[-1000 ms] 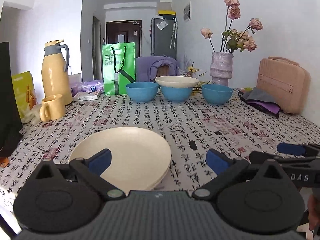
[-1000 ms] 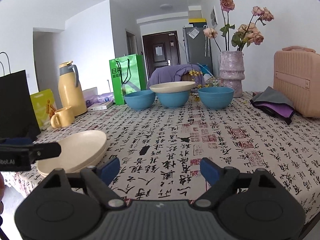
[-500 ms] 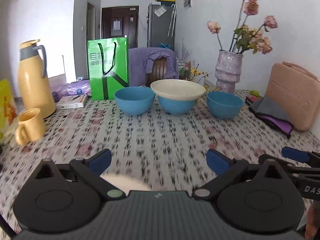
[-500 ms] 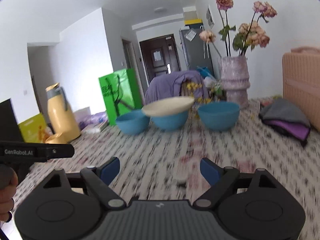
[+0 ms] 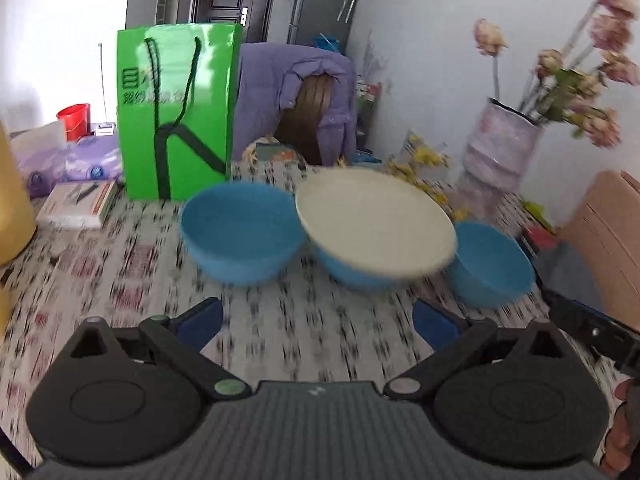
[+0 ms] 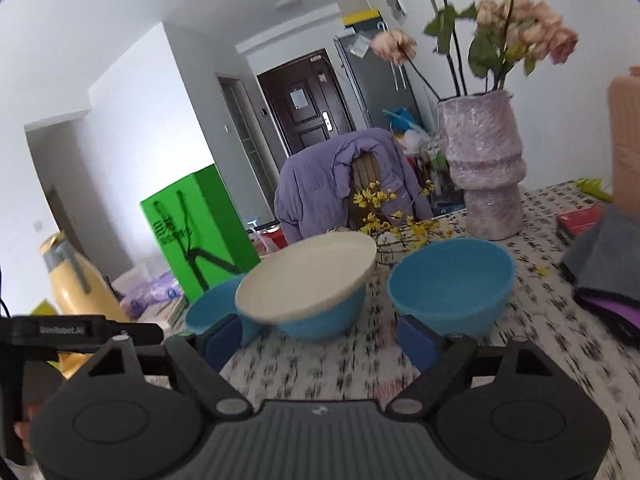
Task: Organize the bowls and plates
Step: 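Move both grippers to the cream plate resting on a blue bowl and grasp its rim, then lift the cream plate off the blue bowl with both grippers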
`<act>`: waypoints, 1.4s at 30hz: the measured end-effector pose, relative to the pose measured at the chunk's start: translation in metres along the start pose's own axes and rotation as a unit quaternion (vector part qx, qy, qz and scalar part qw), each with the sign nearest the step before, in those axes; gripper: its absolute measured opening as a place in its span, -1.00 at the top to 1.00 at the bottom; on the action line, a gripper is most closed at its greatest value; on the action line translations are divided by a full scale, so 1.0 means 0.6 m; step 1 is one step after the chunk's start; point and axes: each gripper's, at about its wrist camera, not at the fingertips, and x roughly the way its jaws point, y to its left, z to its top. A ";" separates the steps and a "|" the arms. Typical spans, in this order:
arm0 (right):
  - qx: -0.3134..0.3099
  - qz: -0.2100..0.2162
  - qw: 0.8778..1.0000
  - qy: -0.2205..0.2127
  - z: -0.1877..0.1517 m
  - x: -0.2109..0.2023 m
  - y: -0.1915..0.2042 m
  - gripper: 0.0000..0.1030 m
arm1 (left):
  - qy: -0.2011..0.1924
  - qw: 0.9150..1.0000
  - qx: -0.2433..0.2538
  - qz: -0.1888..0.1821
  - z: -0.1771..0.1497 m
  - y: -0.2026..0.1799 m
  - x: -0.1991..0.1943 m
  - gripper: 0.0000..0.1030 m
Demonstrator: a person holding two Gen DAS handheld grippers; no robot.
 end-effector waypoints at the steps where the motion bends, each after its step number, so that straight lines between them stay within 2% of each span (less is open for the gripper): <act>1: 0.010 -0.001 1.000 0.010 0.016 0.025 -0.009 -0.59 | 0.004 1.000 -0.002 0.002 0.015 0.001 0.018 -1.00; 4: 0.033 -0.001 0.999 0.031 0.053 0.088 -0.031 -0.45 | 0.009 1.000 -0.010 0.000 0.056 0.009 0.067 -0.99; 8: 0.042 -0.009 0.998 0.050 0.092 0.168 -0.050 -0.15 | -0.002 1.000 -0.017 -0.002 0.098 0.018 0.131 -0.85; 11: 0.049 -0.020 0.997 0.062 0.110 0.228 -0.066 0.04 | 0.007 0.999 -0.029 -0.014 0.115 0.027 0.184 -0.56; 14: 0.079 -0.017 0.993 0.081 0.114 0.280 -0.094 0.25 | 0.023 0.998 -0.055 -0.014 0.119 0.038 0.224 -0.37; 19: 0.103 -0.014 0.989 0.104 0.099 0.327 -0.114 0.53 | 0.037 0.997 -0.066 -0.007 0.115 0.054 0.264 -0.01; 24: 0.108 -0.011 0.988 0.108 0.089 0.347 -0.120 0.74 | 0.059 0.994 -0.082 -0.030 0.111 0.067 0.289 0.66; 26: 0.108 -0.004 0.988 0.108 0.089 0.345 -0.118 0.80 | 0.060 0.994 -0.086 -0.038 0.113 0.067 0.288 0.78; 29: 0.091 -0.011 0.990 0.107 0.095 0.338 -0.103 0.82 | 0.055 0.995 -0.078 -0.022 0.116 0.060 0.276 0.80; 32: 0.093 -0.003 0.991 0.100 0.104 0.325 -0.096 0.84 | 0.048 0.995 -0.085 -0.027 0.121 0.063 0.251 0.81; 37: 0.085 0.005 0.993 0.086 0.115 0.275 -0.071 0.85 | 0.030 0.997 -0.071 -0.015 0.119 0.043 0.180 0.81; 42: 0.080 0.011 0.993 0.081 0.092 0.196 -0.050 0.85 | 0.038 0.997 -0.073 -0.005 0.081 0.022 0.101 0.82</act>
